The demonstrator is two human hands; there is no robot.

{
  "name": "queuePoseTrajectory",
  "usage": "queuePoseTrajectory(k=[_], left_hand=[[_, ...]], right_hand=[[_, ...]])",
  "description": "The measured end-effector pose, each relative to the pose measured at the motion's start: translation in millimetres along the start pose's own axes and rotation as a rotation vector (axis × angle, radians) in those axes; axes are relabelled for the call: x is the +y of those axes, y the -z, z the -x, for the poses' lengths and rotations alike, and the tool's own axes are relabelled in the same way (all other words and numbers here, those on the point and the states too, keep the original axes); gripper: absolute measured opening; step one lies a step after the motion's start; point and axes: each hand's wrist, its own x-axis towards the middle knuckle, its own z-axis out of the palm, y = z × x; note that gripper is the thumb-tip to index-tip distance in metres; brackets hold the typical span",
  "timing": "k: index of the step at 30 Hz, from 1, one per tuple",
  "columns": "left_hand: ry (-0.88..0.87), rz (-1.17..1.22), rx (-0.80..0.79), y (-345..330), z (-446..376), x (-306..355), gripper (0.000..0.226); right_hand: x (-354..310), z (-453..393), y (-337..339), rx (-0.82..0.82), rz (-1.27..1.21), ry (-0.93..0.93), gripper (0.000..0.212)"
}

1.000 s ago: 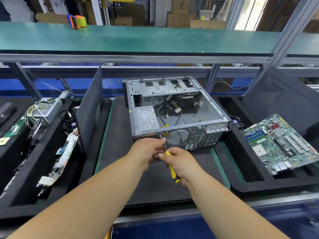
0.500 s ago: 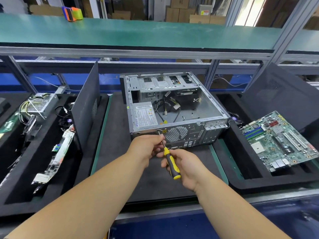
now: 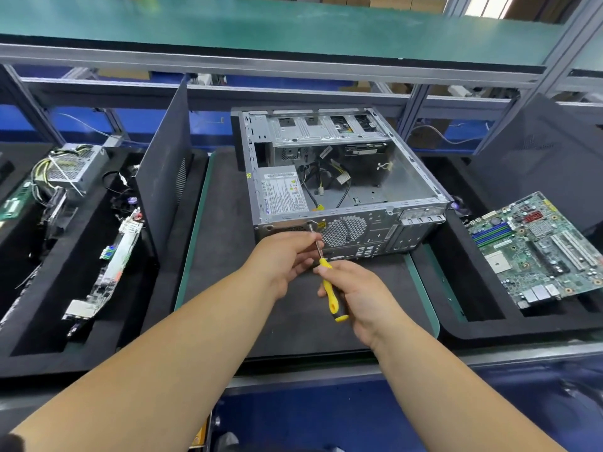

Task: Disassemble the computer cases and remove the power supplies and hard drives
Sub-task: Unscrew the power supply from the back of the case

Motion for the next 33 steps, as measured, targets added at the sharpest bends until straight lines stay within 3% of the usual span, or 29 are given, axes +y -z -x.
queuePoseTrajectory(k=[6, 12, 18, 25, 33], left_hand=[[-0.047, 0.028, 0.007, 6.5, -2.7, -3.0, 0.009], [-0.024, 0.079, 0.02, 9.3, -5.2, -6.3, 0.015], [0.11, 0.232, 0.044, 0.9, -5.7, -2.4, 0.008], [0.181, 0.208, 0.126, -11.5, -9.2, 6.0, 0.014], [0.192, 0.223, 0.126, -11.8, -10.4, 6.4, 0.014]], right_hand=[[6.6, -5.8, -0.9, 0.203, 0.187, 0.195, 0.011], [13.2, -2.1, -6.0, 0.189, 0.223, 0.193, 0.009], [9.7, 0.4, -7.7, 0.185, 0.204, 0.176, 0.008], [0.3, 2.7, -18.8, 0.122, -0.153, -0.02, 0.023], [8.8, 9.0, -17.1, 0.109, -0.117, 0.046, 0.007]])
